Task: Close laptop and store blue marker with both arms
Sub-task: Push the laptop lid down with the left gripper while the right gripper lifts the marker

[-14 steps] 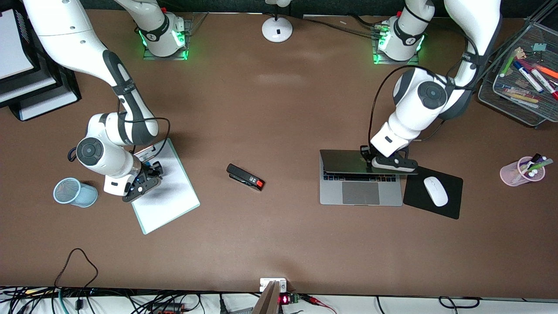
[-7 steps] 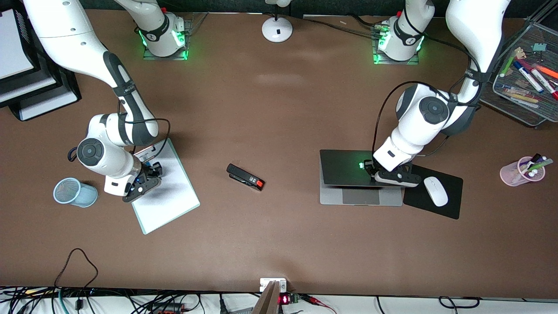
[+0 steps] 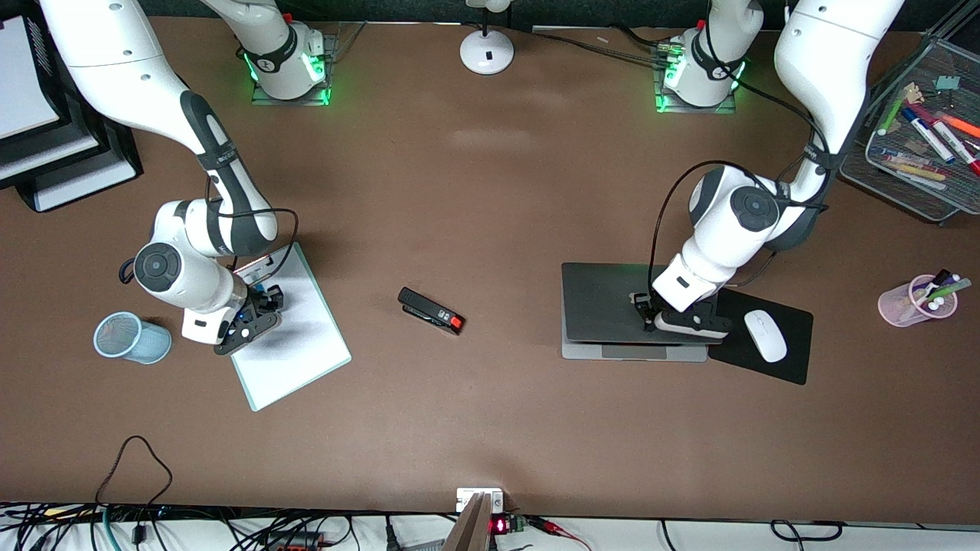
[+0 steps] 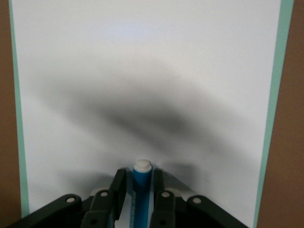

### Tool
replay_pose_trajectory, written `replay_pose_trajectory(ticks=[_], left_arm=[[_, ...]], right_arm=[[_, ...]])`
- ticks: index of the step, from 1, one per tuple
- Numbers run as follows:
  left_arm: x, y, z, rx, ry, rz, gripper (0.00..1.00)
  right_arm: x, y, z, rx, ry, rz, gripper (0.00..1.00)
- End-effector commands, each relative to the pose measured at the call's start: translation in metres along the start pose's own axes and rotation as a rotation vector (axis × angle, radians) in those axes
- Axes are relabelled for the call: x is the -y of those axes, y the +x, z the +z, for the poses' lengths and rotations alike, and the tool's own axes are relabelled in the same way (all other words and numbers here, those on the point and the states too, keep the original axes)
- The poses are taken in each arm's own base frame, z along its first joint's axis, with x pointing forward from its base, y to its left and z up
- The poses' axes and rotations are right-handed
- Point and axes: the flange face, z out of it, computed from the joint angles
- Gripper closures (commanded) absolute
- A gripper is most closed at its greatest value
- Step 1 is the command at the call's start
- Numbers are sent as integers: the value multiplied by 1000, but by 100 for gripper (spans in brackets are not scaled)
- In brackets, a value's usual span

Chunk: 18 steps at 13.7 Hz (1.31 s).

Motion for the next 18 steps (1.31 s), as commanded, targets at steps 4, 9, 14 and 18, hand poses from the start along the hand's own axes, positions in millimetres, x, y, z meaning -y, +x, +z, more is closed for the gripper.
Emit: replay_pose_trajectory(ticks=[4,9,14,18], left_arm=[[5,16,28,-7,8,41,100],[7,16,49,-13,-3,41,100],[12,12,71,-12,-12,30,100],[13,12,71,-12,-12,28,100]], right_arm=[[-3,0,7,-11,9,-2,73],[-6,5,1,-20,6,9,90],[-6,11,-24,-44,-4,8,99],[-18,29,-68,-9,17,7,99]])
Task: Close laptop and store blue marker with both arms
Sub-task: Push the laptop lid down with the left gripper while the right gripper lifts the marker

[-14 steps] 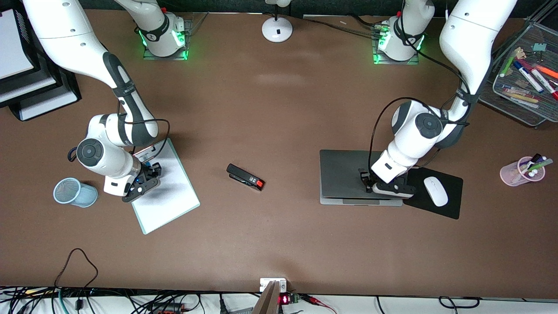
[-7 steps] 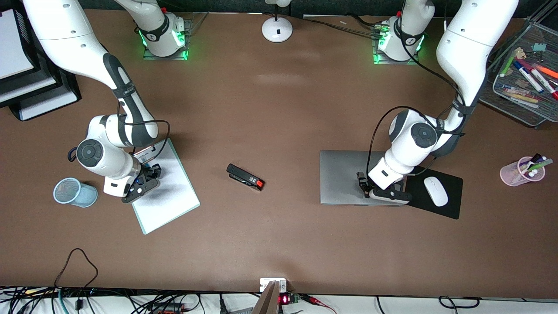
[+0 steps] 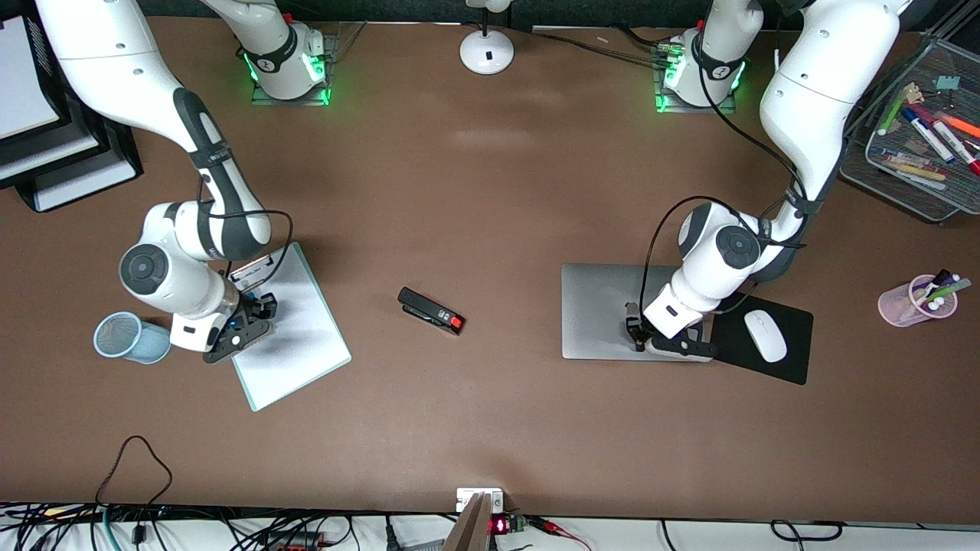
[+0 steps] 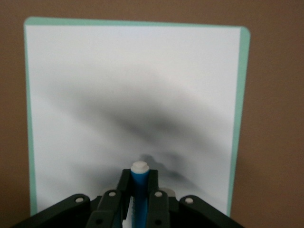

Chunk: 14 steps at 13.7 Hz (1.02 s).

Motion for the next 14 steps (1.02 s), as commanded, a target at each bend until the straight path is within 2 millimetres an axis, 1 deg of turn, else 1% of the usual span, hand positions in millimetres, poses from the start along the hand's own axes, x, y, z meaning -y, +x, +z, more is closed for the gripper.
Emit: replay_pose_trajectory(ticks=[1,2,4,5,7,8,9,11,12,14], left_arm=[[-1,5,2,-12,8,27,100],[-1,5,2,-12,8,27,100],[1,6,1,-14,9,24,100],[1,7,-3,-17,10,26,100],[2,10,-18,-26,20,32,100],[2,12,-28,-29,27,47,100],[6,14,-38,-17,40,58,100],[2,18,-65,32,74,75,100],[-1,20,-82,66,94,81,100],[-7,20,-114,133,136,90,100]], right_arm=[[-8,13,-40,10,29,1,99],[-9,14,-48,-5,36,8,99],[-18,12,-63,-30,33,4,99],[-21,12,-68,-39,32,-13,99],[-25,11,-76,-60,48,-26,99],[-30,9,-81,-65,61,-24,99],[-31,11,-91,-70,67,-29,99],[-36,13,-111,-49,86,-50,99],[-43,10,-121,-37,98,-54,99],[-55,7,-143,-75,166,-80,99]])
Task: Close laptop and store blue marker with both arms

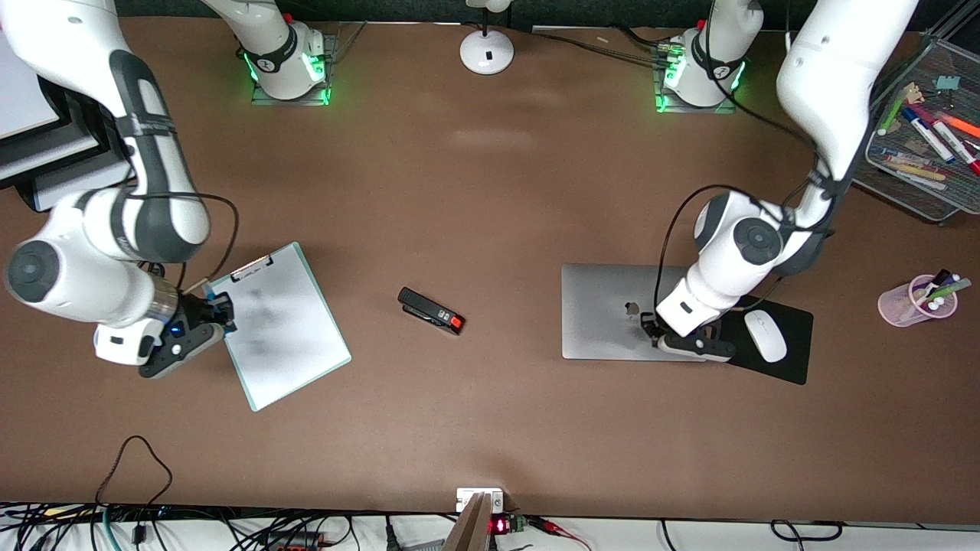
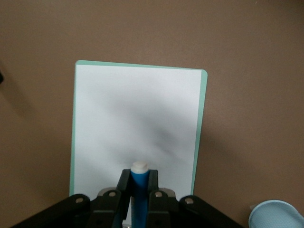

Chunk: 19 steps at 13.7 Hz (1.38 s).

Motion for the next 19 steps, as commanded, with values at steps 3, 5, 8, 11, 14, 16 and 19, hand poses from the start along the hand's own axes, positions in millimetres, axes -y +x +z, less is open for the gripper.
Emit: replay_pose_trajectory(ticks=[3,5,8,11,14,16,19], left_arm=[[-19,-14,-97,142,118,60,99],[-37,-25,-133,186,145,80,99],[-53,-41,-170,244,184,103,93],[-67,-56,-193,289,214,124,64],[-69,-61,-203,301,224,123,28],[-71,-62,-212,288,225,124,9],[-80,-71,-224,301,238,137,0]], right_arm=[[-32,-18,-50,-58,120,-103,99],[-36,-27,-56,-44,142,-134,99],[-48,-48,-92,-118,166,-229,99],[-69,-71,-105,-213,228,-353,99],[-90,-88,-134,-327,248,-478,99],[-106,-103,-138,-420,251,-554,99],[-133,-127,-130,-557,269,-645,99]])
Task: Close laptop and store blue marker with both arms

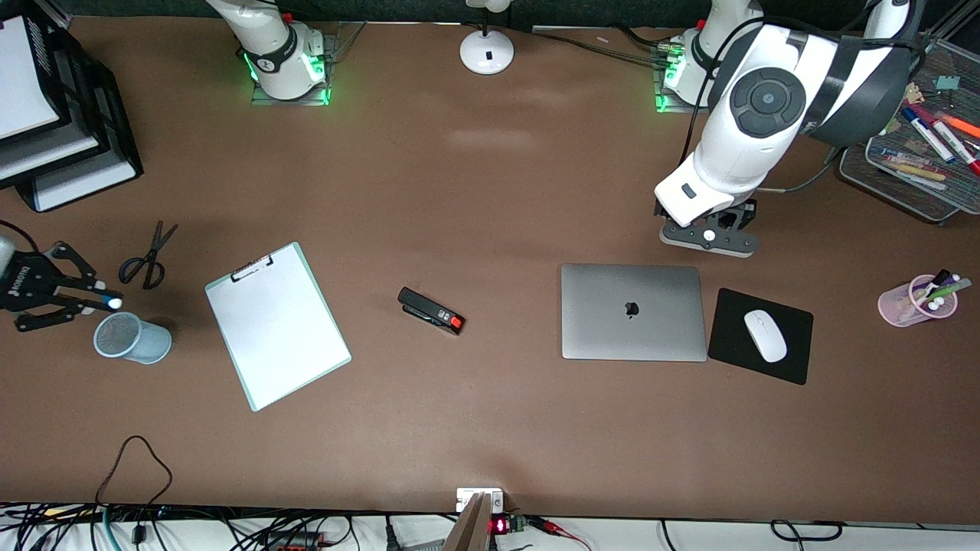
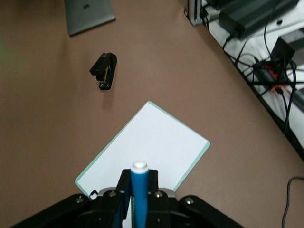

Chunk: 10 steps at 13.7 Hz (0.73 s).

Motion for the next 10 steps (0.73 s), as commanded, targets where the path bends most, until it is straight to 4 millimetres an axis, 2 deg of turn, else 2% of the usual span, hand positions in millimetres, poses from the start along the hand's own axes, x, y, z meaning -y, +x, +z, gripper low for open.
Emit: replay_pose_trajectory(ticks=[1,5,7,10], left_arm=[[-11,-18,-19,5,22,18,0],[-12,-23,-39,17,19,17,0],[-3,-24,-57,29,8,6,0],[4,-24,-74,30,7,10,0]], right_arm=[[-11,-32,-9,-124,4,-87,99],[-25,-89,-5,-284,-34,-206,99],[-31,-116,-2,-347,-70,-268,99],[-39,-158,15,-411,-99,-309,99]])
